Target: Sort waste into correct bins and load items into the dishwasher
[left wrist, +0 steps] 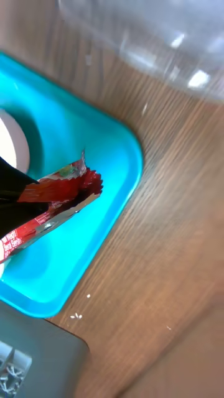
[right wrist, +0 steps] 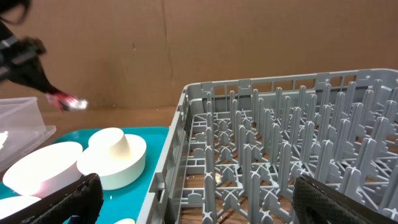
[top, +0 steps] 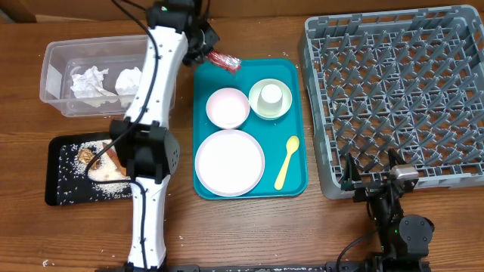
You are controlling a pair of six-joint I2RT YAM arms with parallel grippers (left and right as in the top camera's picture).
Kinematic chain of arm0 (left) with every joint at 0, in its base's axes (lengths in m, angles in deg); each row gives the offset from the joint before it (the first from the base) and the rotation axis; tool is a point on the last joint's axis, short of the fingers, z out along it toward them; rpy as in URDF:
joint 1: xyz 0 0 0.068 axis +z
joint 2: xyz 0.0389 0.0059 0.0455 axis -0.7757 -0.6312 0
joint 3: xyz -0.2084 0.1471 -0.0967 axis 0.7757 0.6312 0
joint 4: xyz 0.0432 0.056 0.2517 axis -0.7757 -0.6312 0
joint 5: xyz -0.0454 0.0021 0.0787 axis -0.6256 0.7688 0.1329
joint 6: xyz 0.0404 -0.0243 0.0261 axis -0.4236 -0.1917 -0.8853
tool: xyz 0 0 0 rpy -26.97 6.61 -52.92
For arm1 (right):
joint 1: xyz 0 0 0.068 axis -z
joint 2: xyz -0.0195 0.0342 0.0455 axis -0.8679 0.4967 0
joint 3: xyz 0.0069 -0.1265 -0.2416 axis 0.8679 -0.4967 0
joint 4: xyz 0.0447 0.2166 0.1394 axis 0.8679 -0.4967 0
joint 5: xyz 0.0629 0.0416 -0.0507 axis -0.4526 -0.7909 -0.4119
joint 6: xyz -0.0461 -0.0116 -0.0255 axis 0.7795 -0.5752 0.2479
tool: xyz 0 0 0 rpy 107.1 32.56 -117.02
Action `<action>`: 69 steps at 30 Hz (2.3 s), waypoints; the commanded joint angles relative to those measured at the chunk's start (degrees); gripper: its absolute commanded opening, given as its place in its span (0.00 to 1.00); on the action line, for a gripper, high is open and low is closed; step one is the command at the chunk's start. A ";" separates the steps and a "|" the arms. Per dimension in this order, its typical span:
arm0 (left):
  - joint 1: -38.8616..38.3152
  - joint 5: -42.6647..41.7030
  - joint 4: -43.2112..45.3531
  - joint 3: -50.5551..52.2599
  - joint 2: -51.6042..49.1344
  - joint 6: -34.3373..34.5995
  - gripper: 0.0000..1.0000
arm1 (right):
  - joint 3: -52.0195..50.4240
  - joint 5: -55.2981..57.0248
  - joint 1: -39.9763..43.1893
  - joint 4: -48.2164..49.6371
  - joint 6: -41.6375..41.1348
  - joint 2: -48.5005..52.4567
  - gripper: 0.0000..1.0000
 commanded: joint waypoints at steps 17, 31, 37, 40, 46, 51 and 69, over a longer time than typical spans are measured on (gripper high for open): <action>21.64 11.93 -7.82 -3.04 8.74 -2.32 0.92 | -0.59 0.55 0.00 0.24 0.00 -0.55 1.00; 25.07 11.15 -16.55 -3.04 8.74 -2.34 1.00 | -0.59 0.55 0.00 0.24 0.00 -0.55 1.00; 26.10 17.33 -19.37 -3.04 8.74 -2.25 1.00 | -0.59 0.55 0.00 0.24 0.00 -0.55 1.00; 28.39 15.82 -19.78 -3.04 8.74 -2.21 1.00 | -0.59 0.55 0.00 0.24 0.00 -0.52 1.00; 31.65 13.53 -20.41 -3.04 8.74 -2.27 1.00 | -0.59 0.55 0.00 0.24 0.00 -0.55 1.00; 32.17 13.14 -20.37 -3.04 8.74 -2.27 1.00 | -0.59 1.22 0.00 0.81 0.00 -0.55 1.00; 32.15 13.14 -20.37 -3.04 8.74 -2.27 1.00 | -0.55 -35.12 -0.15 47.65 -48.35 -0.55 1.00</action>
